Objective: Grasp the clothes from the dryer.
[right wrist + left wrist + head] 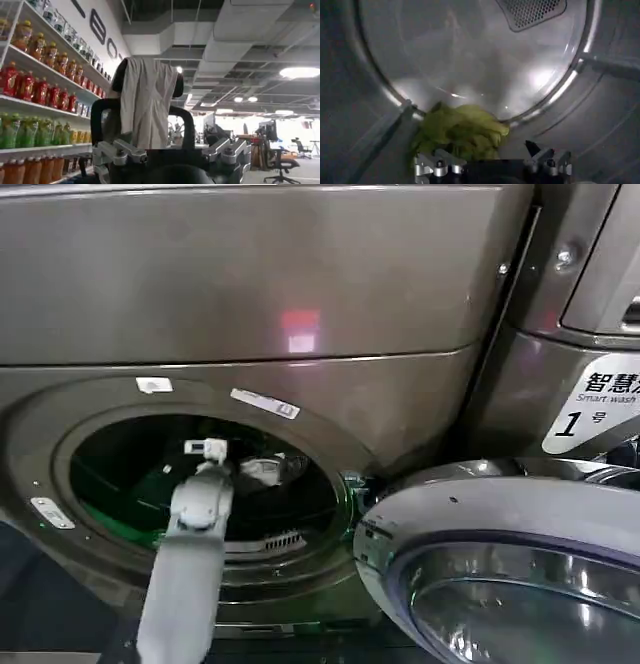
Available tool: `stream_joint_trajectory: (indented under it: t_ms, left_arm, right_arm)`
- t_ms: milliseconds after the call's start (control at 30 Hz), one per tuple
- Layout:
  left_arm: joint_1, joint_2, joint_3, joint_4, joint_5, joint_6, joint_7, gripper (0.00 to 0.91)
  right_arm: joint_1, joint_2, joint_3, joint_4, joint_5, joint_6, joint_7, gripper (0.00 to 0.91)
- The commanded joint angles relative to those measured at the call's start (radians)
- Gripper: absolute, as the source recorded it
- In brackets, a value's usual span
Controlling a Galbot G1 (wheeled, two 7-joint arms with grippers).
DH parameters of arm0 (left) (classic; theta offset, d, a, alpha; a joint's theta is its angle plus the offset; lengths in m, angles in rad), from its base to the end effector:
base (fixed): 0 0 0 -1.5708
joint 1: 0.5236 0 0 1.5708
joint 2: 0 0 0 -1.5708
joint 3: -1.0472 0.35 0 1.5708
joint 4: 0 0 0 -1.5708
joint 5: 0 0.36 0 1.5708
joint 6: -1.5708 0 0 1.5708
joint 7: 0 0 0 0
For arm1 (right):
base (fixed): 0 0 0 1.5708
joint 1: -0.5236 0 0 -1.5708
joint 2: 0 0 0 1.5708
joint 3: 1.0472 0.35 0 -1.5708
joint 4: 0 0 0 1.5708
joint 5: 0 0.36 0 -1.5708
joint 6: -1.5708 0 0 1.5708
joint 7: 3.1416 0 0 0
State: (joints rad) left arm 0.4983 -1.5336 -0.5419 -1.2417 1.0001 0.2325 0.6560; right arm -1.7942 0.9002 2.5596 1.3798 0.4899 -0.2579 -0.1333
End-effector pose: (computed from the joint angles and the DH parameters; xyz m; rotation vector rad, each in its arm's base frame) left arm 0.5336 0.0236 -0.2197 -0.4670 -2.4598 -1.2743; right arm -0.2056 -0.5075 0.0113 1.9919 2.0994 -0.4505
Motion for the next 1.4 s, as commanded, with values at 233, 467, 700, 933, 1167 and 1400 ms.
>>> stream_joint_trajectory:
  t_ms: [233,467,700,933,1167,1400]
  left_arm:
    - [-0.246,0.017,-0.055,0.225,0.432,-0.550,0.691,0.907]
    - [-0.280,0.033,-0.056,0.310,0.385,-0.546,0.691,0.907]
    - [-0.291,0.035,-0.057,0.393,0.357,-0.466,0.644,0.907]
    - [-0.307,0.040,-0.054,0.474,0.315,-0.465,0.620,0.907]
    - [-0.319,0.044,-0.052,0.591,0.300,-0.448,0.557,0.907]
    - [-0.323,0.050,-0.058,0.651,0.307,-0.433,0.528,0.907]
  right_arm:
    - [-0.006,0.005,-0.008,-0.006,-0.001,0.012,-0.001,0.907]
    - [-0.007,0.005,-0.012,-0.009,-0.002,0.021,-0.002,0.907]
    - [0.001,0.008,-0.021,-0.009,-0.006,0.027,-0.002,0.907]
    - [0.014,0.012,-0.039,-0.012,-0.026,0.037,-0.005,0.907]
    - [0.016,0.010,-0.044,-0.019,-0.029,0.044,-0.006,0.907]
    - [0.025,0.013,-0.059,-0.018,-0.033,0.051,-0.007,0.907]
